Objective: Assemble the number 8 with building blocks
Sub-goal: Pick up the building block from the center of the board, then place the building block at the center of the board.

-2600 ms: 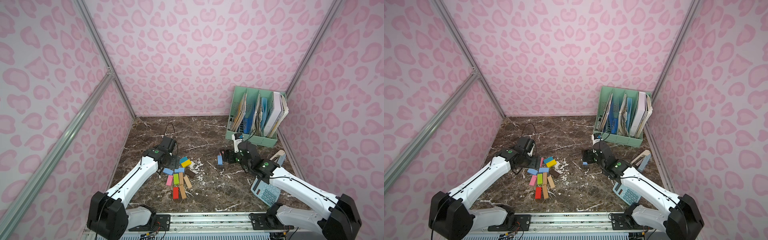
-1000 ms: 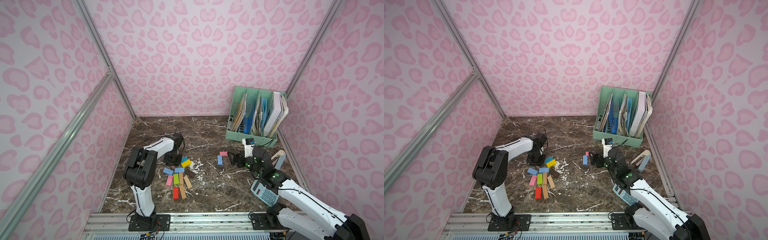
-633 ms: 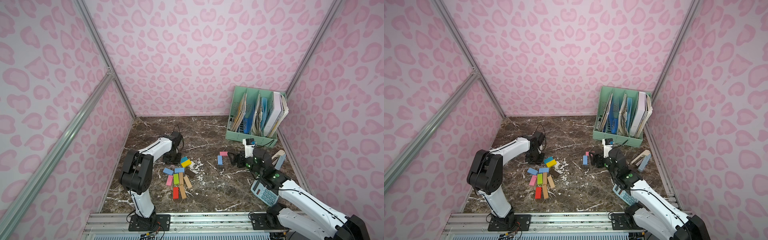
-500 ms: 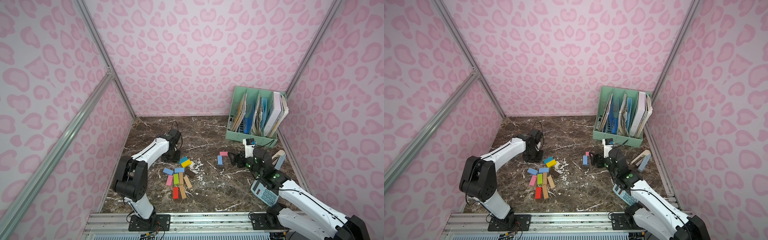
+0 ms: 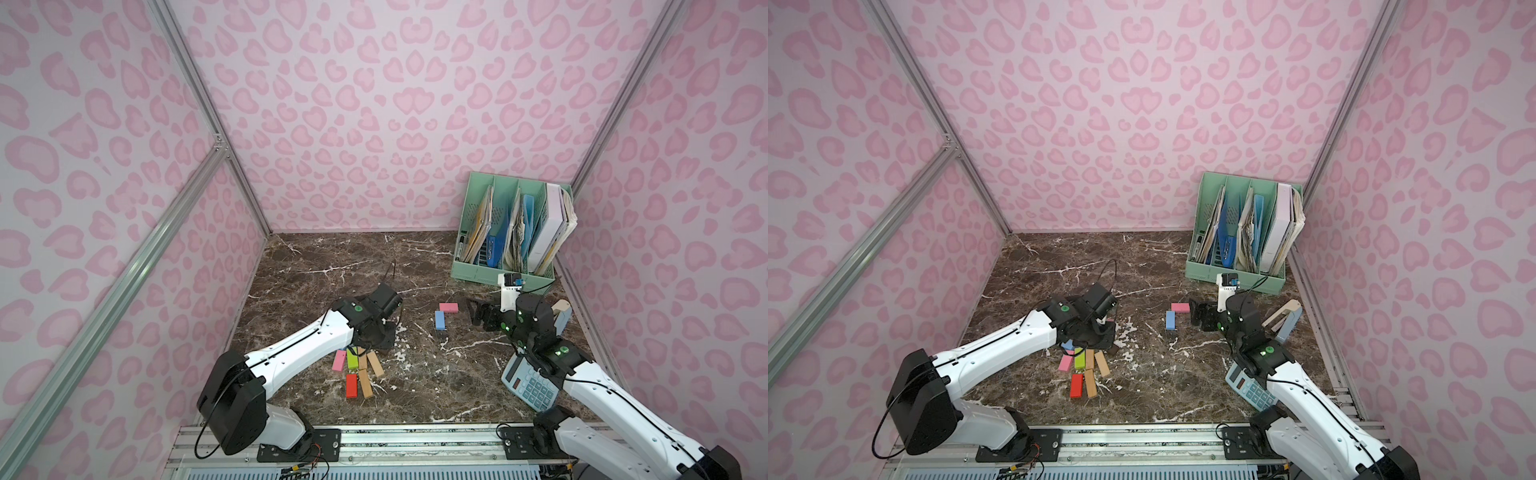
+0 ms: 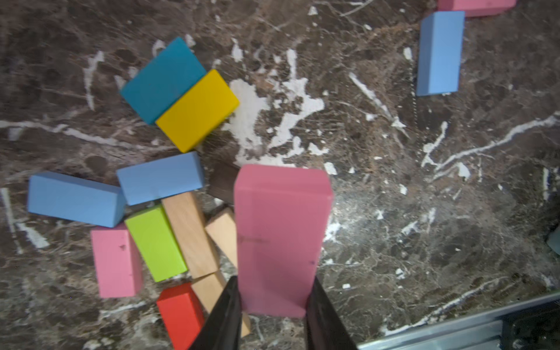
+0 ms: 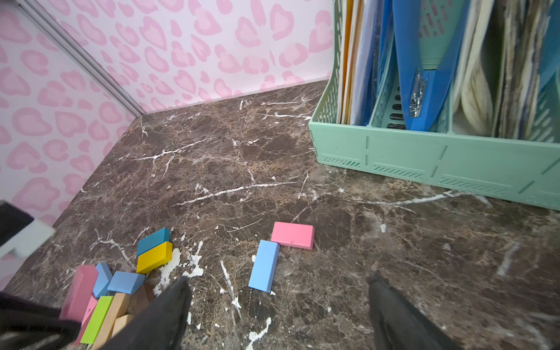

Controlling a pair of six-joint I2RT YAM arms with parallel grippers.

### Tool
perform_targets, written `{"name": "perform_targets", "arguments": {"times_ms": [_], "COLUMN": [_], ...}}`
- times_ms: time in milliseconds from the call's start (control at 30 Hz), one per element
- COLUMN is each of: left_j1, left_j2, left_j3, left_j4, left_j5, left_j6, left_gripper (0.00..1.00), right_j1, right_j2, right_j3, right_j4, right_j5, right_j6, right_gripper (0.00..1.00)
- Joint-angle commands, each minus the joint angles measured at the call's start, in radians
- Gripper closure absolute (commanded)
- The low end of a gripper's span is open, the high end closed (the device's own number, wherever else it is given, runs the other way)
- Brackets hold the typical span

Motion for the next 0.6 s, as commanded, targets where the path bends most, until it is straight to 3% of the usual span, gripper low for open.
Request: {"name": "perform_targets", "arguments": {"times_ms": [0,233,567], "left_j1": [-0.082,-0.216,-0.261], "left_j2": [0.034,0.22,0.422], "left_j3": [0.007,0.073,0.133], "left_j4": [0.089,0.158,0.258], "left_j5": [-0.05,-0.069,0.03], "left_j6": [-0.139,-0.193,-0.229], "left_gripper": [0.76,0.76,0.75], "right_j1": [-0.002,-0.007,-0.011], "right_j2": [-0.006,-0.019,-0.039], "right_j3": [0.013,0.015,0.005], "right_j4": [-0.029,-0.058,-0.093], "right_j5": [0.017,0.03,0.035], "right_j6": [0.007,0.029,0.045], "right_gripper": [0.07,0.07,0.07]}}
